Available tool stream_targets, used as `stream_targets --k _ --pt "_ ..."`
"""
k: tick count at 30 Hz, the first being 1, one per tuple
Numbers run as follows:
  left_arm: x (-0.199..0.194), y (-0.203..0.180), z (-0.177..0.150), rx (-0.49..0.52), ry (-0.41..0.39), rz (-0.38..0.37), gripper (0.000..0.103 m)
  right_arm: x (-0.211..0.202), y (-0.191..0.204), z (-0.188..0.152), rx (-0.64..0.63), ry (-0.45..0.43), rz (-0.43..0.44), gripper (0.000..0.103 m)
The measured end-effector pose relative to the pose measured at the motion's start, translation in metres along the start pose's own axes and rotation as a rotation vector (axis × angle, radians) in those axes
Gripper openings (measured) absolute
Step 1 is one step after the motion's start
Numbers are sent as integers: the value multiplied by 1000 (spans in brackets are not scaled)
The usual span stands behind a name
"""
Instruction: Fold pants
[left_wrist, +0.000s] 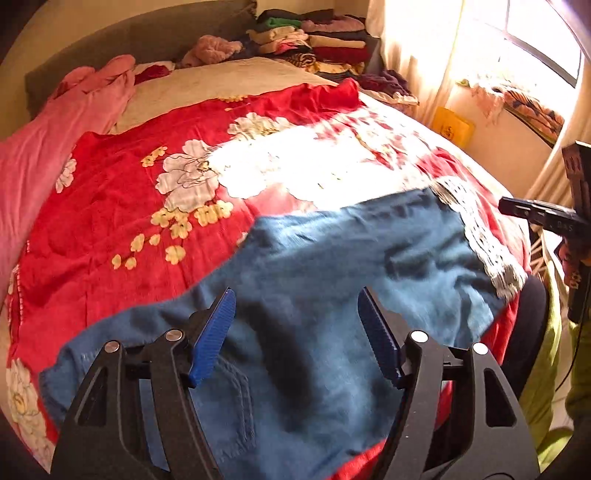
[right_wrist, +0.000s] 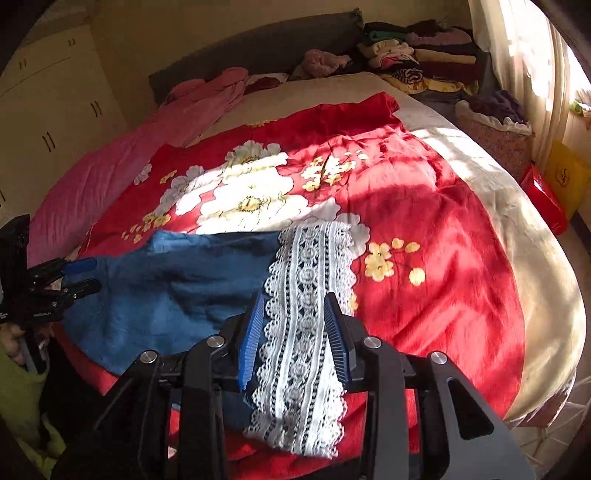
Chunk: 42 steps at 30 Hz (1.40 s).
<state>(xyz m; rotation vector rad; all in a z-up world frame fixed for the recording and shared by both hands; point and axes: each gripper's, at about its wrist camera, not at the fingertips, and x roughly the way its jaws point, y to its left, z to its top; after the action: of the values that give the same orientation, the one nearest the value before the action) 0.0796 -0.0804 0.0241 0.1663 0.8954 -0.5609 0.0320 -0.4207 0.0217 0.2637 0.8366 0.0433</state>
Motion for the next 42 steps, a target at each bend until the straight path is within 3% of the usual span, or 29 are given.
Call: stream_targets --k 3,5,11,14,15,18,21,24,30,34,35,36,37,39,41,42 --pt "28 17 21 -50 34 12 61 28 -20 23 57 29 21 35" --pt "50 22 28 -57 72 28 61 48 -29 34 78 42 1 47" --pt "99 31 26 -135 171 -40 60 94 -44 40 101 127 83 45" --pt "101 22 26 -135 165 -66 24 108 -44 29 72 165 104 29" --pt "100 17 26 -129 165 -77 9 107 -43 26 65 158 117 23" --pt "87 4 30 -65 127 -26 5 91 -41 28 43 94 144 18" --pt "70 4 44 -51 59 1 4 68 -35 45 6 3 135 15" --pt "66 6 61 -49 28 27 4 64 -29 67 -50 -27 95 14" --pt "108 11 60 -55 69 101 4 115 -30 73 -125 96 -67 14" --pt "128 18 47 -73 95 105 7 130 -34 60 -112 108 -74 18" --pt "125 17 46 -70 90 101 7 125 -34 61 -106 101 -75 25" --pt "121 18 46 -70 85 98 10 115 -36 62 -91 84 -87 45" --pt "114 19 46 -73 79 103 21 102 -37 62 -73 56 -91 52" --pt "93 23 44 -92 54 113 34 69 -40 58 -41 -3 -58 53" --pt "64 27 38 -107 12 119 41 39 -40 49 -4 -43 -18 53" --pt "50 29 33 -110 -5 128 50 27 -39 42 11 -46 8 53"
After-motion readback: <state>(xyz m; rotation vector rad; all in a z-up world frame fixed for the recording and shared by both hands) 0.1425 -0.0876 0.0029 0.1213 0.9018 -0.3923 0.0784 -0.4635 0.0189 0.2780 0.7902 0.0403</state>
